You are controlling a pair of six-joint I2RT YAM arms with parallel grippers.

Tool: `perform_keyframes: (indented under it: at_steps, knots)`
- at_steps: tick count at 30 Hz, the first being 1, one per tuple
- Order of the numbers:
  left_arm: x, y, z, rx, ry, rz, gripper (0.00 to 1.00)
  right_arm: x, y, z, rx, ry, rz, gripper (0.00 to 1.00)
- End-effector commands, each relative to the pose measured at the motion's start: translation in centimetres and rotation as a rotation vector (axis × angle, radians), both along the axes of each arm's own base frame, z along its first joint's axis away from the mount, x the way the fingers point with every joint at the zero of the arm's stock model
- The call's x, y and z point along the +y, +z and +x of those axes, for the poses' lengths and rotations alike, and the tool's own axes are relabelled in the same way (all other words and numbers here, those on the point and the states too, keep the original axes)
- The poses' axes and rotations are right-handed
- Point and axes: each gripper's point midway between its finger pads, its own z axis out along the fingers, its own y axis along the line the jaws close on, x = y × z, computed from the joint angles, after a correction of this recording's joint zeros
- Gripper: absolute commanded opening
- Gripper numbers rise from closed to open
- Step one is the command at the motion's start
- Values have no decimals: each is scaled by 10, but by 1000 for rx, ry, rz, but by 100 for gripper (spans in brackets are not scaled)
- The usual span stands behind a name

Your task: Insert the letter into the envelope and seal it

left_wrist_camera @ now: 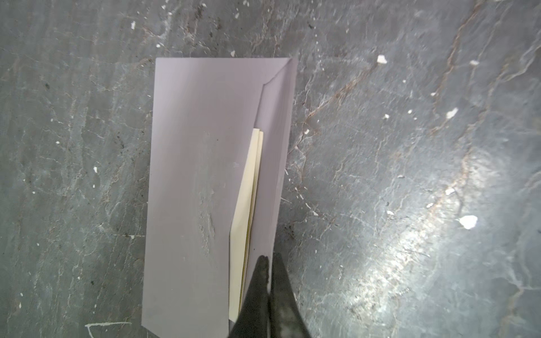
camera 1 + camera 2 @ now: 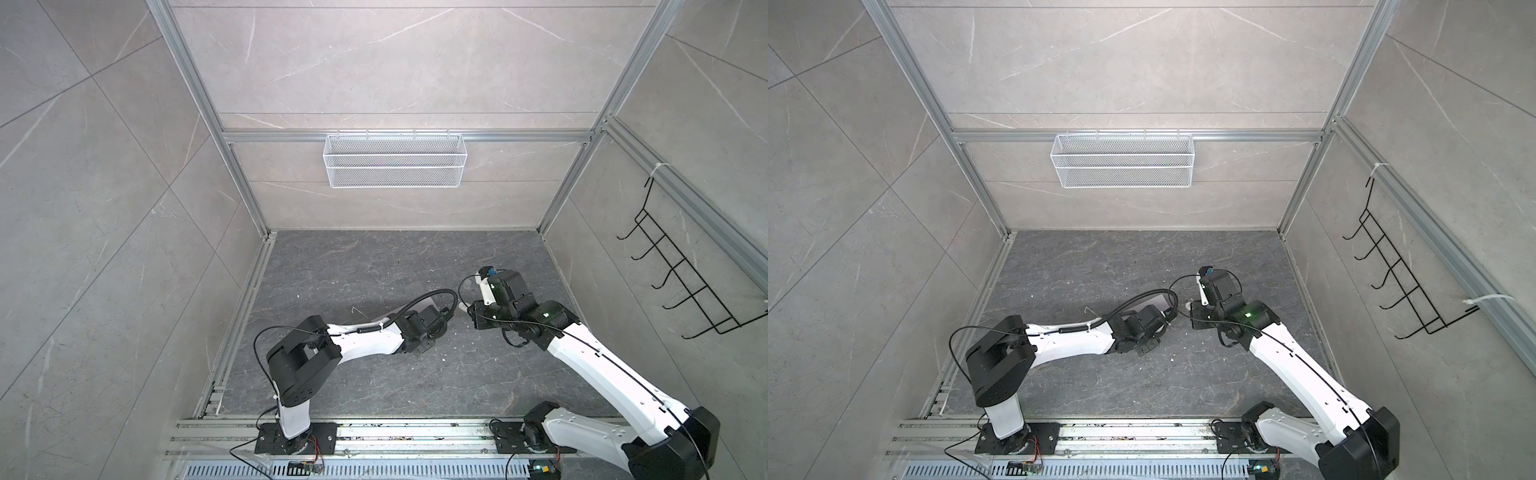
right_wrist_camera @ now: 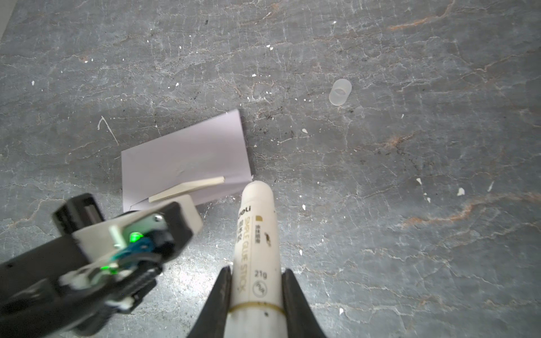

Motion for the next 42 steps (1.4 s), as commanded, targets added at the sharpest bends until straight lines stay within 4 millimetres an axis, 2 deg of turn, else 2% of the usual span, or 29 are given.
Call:
perform_keyframes:
  at_steps: [1,7,14,21,25,29,32,35,37,42]
  knots:
    - [1,32,-7,-4,12,-78,0,-8,16,1,-32,-3,-41,0]
    - [12,36,-19,33,12,-92,0,1,26,-1,-38,71,-30,0]
    - [16,26,-37,92,4,-78,0,3,30,0,-12,69,-30,0]
    - [11,14,-54,135,-5,-71,0,1,37,-1,-25,62,-22,0]
    - [2,6,-66,197,-26,-101,1,3,36,-3,-13,72,-17,0]
    - [-8,-5,-78,264,-66,-151,16,5,37,-5,-1,80,-6,0]
    - [-14,-5,-84,291,-86,-192,32,6,38,-6,4,85,-4,0]
    - [-18,3,-85,295,-95,-237,42,7,40,-7,5,93,2,0]
    - [-23,13,-86,307,-106,-300,45,9,42,-9,7,102,13,0]
    - [-26,39,-85,367,-104,-481,44,14,46,-10,5,116,39,0]
